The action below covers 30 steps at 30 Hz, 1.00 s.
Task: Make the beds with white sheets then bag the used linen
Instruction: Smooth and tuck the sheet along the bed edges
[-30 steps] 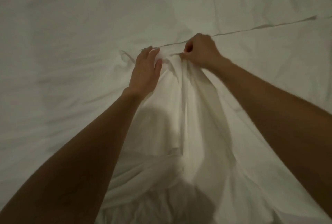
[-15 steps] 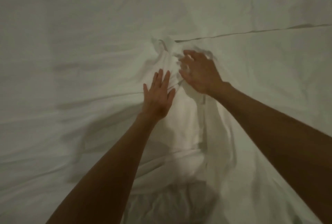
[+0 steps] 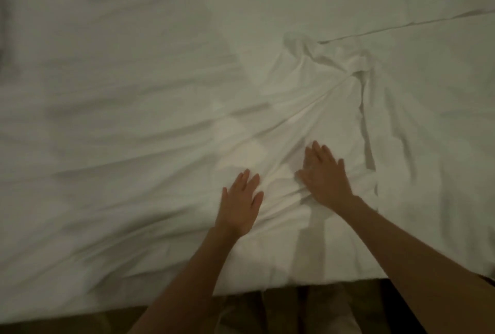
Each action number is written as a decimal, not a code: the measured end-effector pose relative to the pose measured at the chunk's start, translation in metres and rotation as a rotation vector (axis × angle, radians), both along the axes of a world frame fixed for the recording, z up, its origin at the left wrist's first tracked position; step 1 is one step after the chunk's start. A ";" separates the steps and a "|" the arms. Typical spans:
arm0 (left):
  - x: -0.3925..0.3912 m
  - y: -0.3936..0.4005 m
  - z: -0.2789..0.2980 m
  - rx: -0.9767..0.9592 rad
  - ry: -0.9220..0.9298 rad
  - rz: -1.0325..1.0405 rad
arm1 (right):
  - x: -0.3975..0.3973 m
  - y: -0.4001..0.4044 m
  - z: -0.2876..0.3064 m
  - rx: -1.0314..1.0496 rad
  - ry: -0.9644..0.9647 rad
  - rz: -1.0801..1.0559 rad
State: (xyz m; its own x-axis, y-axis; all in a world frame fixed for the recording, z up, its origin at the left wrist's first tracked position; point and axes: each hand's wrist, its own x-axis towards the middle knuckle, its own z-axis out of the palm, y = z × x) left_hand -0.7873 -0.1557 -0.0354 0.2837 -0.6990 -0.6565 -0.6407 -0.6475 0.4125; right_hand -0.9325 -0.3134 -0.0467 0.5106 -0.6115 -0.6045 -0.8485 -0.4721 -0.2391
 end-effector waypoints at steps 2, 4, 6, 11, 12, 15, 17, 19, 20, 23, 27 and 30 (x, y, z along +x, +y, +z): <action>0.004 0.028 0.003 0.017 -0.003 -0.021 | 0.006 0.052 0.001 0.014 -0.047 -0.002; 0.006 0.052 0.005 0.019 -0.026 -0.032 | 0.007 0.094 0.000 0.006 -0.079 -0.007; 0.006 0.074 0.004 0.012 -0.037 -0.033 | 0.002 0.125 -0.002 -0.036 -0.113 -0.039; -0.003 0.117 -0.001 -0.058 -0.009 0.041 | -0.022 0.154 -0.004 -0.264 -0.240 -0.013; -0.005 0.125 -0.004 -0.091 -0.009 0.061 | -0.026 0.154 -0.004 -0.281 -0.233 -0.004; -0.016 0.148 -0.010 -0.306 0.032 0.305 | -0.042 0.157 -0.007 -0.231 -0.191 -0.040; -0.025 0.161 -0.008 -0.431 0.069 0.663 | -0.050 0.163 -0.004 0.053 -0.183 -0.368; -0.032 0.173 -0.003 -0.383 0.196 1.070 | -0.050 0.172 0.002 0.339 -0.241 -0.790; -0.034 0.179 -0.003 -0.322 0.320 1.240 | -0.044 0.175 0.006 0.416 -0.273 -0.898; -0.032 0.193 -0.007 -0.179 0.641 1.492 | -0.014 0.189 0.011 0.624 -0.343 -1.054; -0.019 0.187 -0.004 -0.201 0.735 1.679 | 0.017 0.216 0.006 0.848 -0.307 -1.204; -0.013 0.181 -0.008 -0.207 0.714 1.707 | 0.029 0.232 -0.005 0.856 -0.367 -1.275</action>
State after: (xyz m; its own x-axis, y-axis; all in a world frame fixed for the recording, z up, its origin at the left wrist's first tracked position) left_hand -0.8003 0.0251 -0.0433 0.4200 -0.0651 -0.9052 0.8755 -0.2335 0.4230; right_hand -0.9032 -0.0814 -0.0513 0.1384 -0.2917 -0.9465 -0.4047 0.8556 -0.3228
